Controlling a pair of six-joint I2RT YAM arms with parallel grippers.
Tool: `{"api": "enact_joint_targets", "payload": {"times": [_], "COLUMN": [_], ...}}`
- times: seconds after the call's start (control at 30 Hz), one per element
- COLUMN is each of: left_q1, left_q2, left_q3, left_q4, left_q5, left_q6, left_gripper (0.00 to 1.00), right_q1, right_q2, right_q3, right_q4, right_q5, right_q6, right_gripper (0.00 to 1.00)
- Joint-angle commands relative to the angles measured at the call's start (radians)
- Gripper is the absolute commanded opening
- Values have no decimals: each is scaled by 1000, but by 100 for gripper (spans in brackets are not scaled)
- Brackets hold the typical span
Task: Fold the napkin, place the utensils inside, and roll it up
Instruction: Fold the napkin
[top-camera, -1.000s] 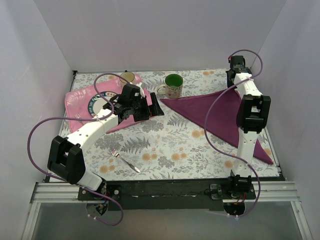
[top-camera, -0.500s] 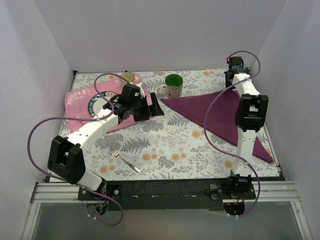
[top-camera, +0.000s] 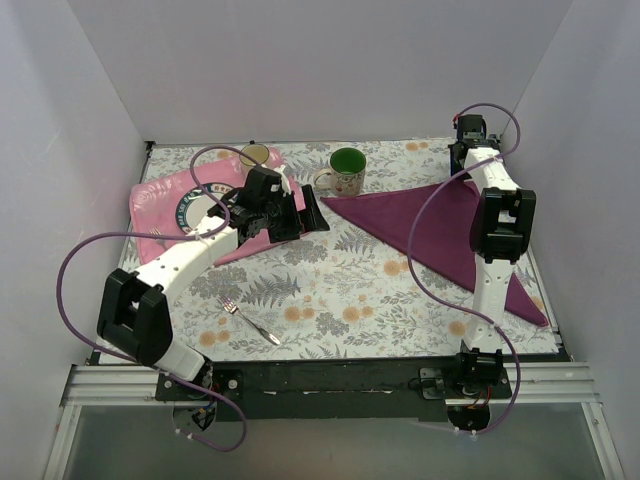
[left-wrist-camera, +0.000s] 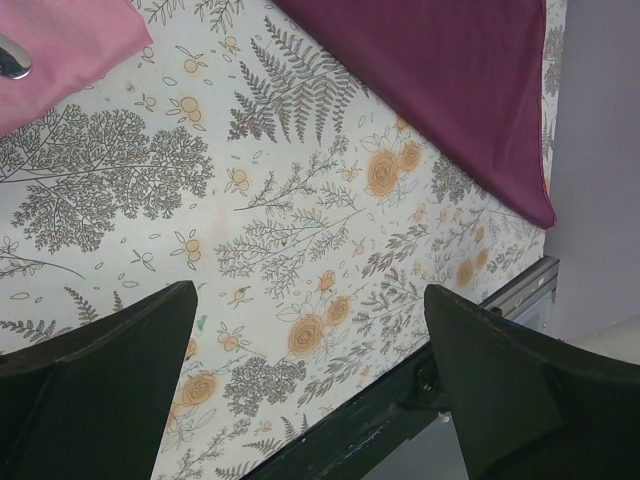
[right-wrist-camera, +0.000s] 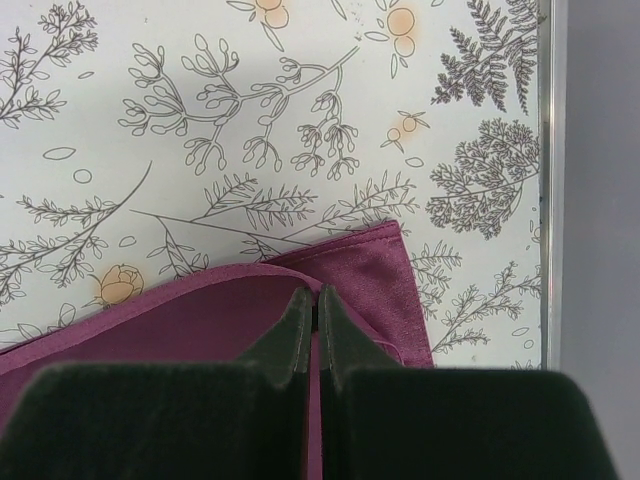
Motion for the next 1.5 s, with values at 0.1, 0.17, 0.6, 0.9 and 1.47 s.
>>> {"api": "enact_joint_targets", "payload": {"times": [0.1,0.17,0.6,0.9,1.47], "left_q1": [7,7,-151,-181,-184], "left_q2": [28,57,375,512,601], "left_q3": [52,81,249,352,430], "left_q4": [14,29,348,420,387], "left_q5": [3,0,-92,-40,33], "left_q6": [17,17,-58,-76,-59], "left_gripper": [98,98,67,67,69], "right_q1": [-3,-3,-4,-183,-391], "right_q2": [-11,-26,-776,-964,-1102], "right_q3": [101,176,-887,-1115,-1392], "right_q4": [-107,-193,-75,15,18], "right_q5": [34,98,144,135,277], "right_q6": [56,133,539,587,732], "right_gripper": [59,76,70,41,34]}}
